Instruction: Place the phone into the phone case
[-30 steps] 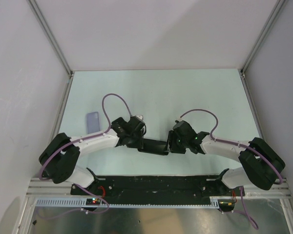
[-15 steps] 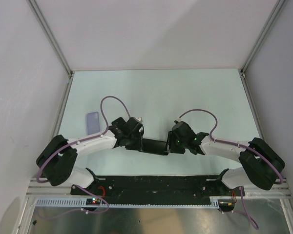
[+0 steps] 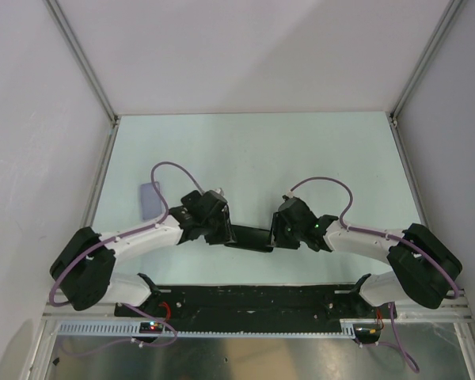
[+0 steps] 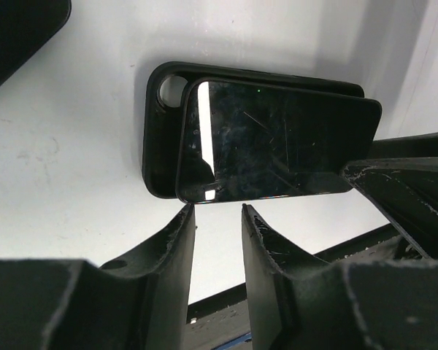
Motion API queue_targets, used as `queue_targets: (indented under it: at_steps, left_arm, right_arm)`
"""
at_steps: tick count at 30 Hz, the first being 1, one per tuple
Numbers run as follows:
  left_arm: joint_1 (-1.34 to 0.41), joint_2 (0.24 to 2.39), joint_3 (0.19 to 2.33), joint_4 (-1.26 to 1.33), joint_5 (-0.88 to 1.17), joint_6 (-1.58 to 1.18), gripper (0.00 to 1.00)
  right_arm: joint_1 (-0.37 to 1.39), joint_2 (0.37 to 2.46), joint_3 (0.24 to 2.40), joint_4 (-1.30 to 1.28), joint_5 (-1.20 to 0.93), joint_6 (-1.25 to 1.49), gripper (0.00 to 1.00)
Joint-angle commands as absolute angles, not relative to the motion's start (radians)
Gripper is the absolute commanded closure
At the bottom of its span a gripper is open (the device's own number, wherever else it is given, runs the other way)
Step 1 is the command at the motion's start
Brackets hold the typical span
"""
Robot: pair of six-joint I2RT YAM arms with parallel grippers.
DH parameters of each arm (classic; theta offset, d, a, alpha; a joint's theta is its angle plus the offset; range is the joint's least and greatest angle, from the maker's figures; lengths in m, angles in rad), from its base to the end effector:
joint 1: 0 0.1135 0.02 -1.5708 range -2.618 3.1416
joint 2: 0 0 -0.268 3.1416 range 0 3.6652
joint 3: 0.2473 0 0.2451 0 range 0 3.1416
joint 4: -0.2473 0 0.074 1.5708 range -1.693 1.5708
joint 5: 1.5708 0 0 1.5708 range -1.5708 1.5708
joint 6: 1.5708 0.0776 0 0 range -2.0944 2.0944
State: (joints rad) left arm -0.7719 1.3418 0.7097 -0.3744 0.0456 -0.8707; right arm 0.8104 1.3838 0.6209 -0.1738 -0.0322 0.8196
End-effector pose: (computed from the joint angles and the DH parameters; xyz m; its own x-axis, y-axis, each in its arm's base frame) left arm 0.1891 -0.1890 0.1545 -0.9364 -0.1547 -0.3151 -0.0029 0.9010 -0.4338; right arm 0.1865 0.1997 0.1339 -0.9178 0.0950 -0.3854 -0.0974 0.8873 0.4507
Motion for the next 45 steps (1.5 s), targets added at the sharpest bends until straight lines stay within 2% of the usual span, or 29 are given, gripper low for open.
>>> queue_targets:
  at_steps: [1,22,45]
  left_arm:
    - [-0.767,1.331,0.695,-0.342,0.034,-0.937,0.64]
    - [-0.772,1.411,0.693,-0.332,-0.061,-0.975,0.68]
    - [-0.773,1.526,0.678,-0.299,-0.08,-0.959,0.96]
  right_arm:
    - [0.817,1.378,0.629,-0.148,0.0,0.826,0.54]
    - [0.82,1.388,0.638,-0.149,0.0,0.821,0.54]
    - [0.871,1.429,0.663,-0.112,0.061,0.797,0.6]
